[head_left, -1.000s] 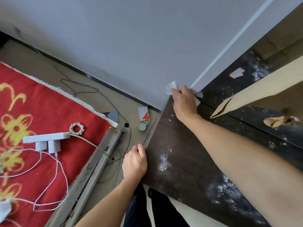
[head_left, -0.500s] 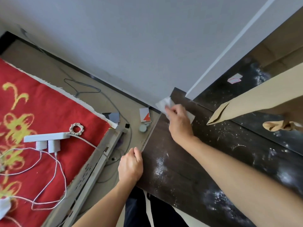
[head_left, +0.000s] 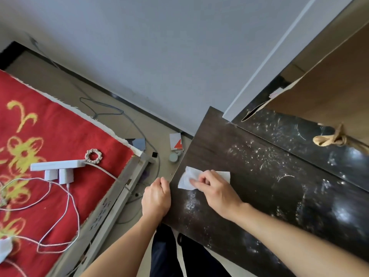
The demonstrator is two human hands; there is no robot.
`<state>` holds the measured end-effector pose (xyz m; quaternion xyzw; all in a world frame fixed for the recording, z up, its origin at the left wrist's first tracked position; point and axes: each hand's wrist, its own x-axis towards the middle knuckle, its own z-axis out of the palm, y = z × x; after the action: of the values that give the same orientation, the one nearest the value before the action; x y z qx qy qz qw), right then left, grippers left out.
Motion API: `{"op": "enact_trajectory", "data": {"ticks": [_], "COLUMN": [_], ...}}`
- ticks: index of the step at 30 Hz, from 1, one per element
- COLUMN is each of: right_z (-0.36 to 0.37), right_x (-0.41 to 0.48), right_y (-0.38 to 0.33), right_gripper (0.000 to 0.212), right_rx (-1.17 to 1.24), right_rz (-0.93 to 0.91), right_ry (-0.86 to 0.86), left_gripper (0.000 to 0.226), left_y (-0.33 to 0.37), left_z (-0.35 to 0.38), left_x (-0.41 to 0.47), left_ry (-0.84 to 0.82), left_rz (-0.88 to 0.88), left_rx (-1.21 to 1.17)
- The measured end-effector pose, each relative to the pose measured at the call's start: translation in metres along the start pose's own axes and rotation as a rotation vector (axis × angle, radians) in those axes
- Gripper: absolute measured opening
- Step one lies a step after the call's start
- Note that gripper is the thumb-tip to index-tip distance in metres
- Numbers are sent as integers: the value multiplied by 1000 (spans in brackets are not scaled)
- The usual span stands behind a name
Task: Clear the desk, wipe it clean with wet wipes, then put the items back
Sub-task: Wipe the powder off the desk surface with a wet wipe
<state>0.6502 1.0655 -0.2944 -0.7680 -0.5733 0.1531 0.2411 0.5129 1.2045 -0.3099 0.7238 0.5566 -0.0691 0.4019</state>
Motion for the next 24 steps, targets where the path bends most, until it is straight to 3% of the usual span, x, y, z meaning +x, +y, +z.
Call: {"op": "enact_trajectory", "data": {"ticks": [2,5,7,11,14,16,20,24], "right_z": [-11,-28,-28,-3,-3,-10,-9,11], "right_x": [10,64,82,24,-23,-12,38,0], "right_y": [20,44,42,6,-3,11,19,-33], "right_gripper": [43,49,47,31,39,38,46,19], "right_rx": [-53,-152,-162,-67,-27,-72,-103,-82], "right_rz": [13,300,395,130,28,97,469,327], "right_ry": [-16,109,143,78,-55,-25,192,53], "left_gripper": [37,38,39,39,38,39,41,41], "left_y": [0,0,0,0,0,0,-2,-4], "left_z": [0,0,1,0,-1,-1,0,-1], "left_x": [0,0,-1,-1,-1,-1,0,1], "left_ry": [5,23,30,12,-2,-11,-17,-51], "left_rz": [0,-2,-5,-3,0,3,24,26], "left_rx": [-2,-4,4,3,0,-13,-12,0]}}
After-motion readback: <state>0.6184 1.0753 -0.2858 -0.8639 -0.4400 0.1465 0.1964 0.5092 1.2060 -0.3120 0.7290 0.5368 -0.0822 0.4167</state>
